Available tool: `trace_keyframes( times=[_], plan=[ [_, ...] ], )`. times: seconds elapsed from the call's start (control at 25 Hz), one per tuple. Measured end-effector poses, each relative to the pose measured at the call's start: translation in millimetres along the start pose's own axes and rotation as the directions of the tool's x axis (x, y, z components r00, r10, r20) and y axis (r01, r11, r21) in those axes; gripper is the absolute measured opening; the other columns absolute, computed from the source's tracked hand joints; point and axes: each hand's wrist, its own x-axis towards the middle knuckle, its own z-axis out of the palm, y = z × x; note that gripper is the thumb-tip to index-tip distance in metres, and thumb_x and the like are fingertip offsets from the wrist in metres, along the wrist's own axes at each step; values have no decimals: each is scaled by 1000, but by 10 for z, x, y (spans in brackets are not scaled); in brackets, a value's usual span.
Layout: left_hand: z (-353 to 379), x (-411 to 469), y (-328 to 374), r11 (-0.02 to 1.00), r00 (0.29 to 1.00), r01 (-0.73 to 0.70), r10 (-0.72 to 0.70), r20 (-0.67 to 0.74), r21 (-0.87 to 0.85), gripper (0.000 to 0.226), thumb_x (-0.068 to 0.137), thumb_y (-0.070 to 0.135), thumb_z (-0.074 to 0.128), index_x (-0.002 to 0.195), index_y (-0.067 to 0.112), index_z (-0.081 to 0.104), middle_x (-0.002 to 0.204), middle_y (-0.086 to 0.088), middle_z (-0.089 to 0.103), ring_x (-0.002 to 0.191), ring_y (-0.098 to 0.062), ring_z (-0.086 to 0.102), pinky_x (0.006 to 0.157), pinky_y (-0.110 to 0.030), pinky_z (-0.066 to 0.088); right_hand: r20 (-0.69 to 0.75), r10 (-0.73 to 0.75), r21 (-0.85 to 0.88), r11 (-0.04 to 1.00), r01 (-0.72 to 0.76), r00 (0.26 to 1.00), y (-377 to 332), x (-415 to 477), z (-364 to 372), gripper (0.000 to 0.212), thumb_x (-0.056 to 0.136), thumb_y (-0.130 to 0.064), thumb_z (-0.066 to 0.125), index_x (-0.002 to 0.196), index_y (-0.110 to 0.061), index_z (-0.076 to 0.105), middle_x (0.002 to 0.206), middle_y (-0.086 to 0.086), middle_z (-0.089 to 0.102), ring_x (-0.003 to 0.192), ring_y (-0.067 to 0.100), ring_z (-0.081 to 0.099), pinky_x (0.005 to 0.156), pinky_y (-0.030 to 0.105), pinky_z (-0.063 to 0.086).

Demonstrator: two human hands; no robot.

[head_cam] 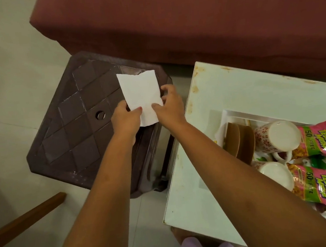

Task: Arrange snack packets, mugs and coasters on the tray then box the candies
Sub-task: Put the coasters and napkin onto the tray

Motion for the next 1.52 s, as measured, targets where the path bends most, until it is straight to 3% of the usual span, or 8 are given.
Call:
trace_keyframes(
  times=[0.16, 0.32, 0.52, 0.68, 1.0, 1.12, 1.24, 1.52],
  plan=[
    [125, -182, 5, 998, 1000, 16, -16, 9, -52, 32, 89, 11, 51, 121, 11, 56, 116, -1, 59, 101, -21, 57, 86, -36, 50, -27, 149, 230, 963, -139, 988, -55, -114, -188, 64, 85, -9, 58, 138, -31, 31, 131, 5, 53, 110, 24, 55, 88, 34, 53],
    [293, -372, 206, 998, 999, 53, -53, 10, -47, 35, 89, 11, 49, 123, 12, 55, 121, -6, 59, 100, -25, 57, 84, -37, 50, 2, 189, 293, 939, -181, 982, -143, -248, -316, 40, 91, -7, 47, 126, -25, 52, 138, 3, 47, 119, 24, 47, 96, 34, 46],
    [379, -573, 218, 999, 997, 50, -50, 67, -8, 35, 93, 14, 49, 128, 13, 49, 129, -9, 55, 107, -27, 54, 87, -40, 48, 23, 286, 301, 912, -280, 958, -128, -378, -504, 36, 92, -6, 46, 121, -24, 59, 139, 2, 48, 123, 25, 46, 103, 34, 41],
    [470, -686, 152, 998, 988, 61, -61, 142, 7, 36, 92, 16, 51, 128, 15, 48, 128, -10, 55, 114, -31, 53, 95, -51, 46, 3, 279, 326, 908, -264, 960, -42, -468, -614, 40, 89, -4, 46, 122, -22, 60, 139, 2, 48, 126, 25, 45, 104, 32, 38],
    [914, -1011, 186, 998, 960, -64, 69, 272, -27, 37, 93, 19, 49, 130, 24, 48, 127, -2, 57, 107, -21, 55, 89, -38, 46, -117, 225, 321, 930, -177, 967, 357, -536, -1102, 42, 89, -5, 47, 124, -26, 57, 140, -3, 48, 126, 18, 43, 108, 31, 37],
    [1110, -1244, 264, 994, 938, -108, 107, 330, -17, 38, 95, 23, 47, 132, 31, 44, 129, 2, 56, 112, -21, 56, 94, -40, 48, -256, 111, 261, 965, -42, 960, 585, -640, -1376, 49, 80, 0, 48, 123, -20, 59, 134, 2, 54, 122, 16, 48, 107, 29, 39],
    [1270, -1493, 301, 979, 902, -200, 174, 395, 25, 38, 97, 27, 41, 135, 30, 40, 120, 9, 52, 104, -11, 52, 89, -25, 43, -311, 54, 92, 995, -26, 949, 769, -713, -1614, 51, 77, -2, 53, 125, -19, 58, 131, 3, 57, 120, 16, 51, 106, 29, 39],
    [1468, -1650, 82, 939, 872, -304, 208, 442, 158, 32, 97, 29, 42, 126, 21, 55, 109, 5, 64, 86, -9, 59, 92, -23, 47, -201, 72, -301, 945, -132, 977, 996, -831, -1760, 48, 91, -12, 48, 138, -20, 44, 143, 2, 43, 129, 16, 41, 98, 20, 29]
  ],
)
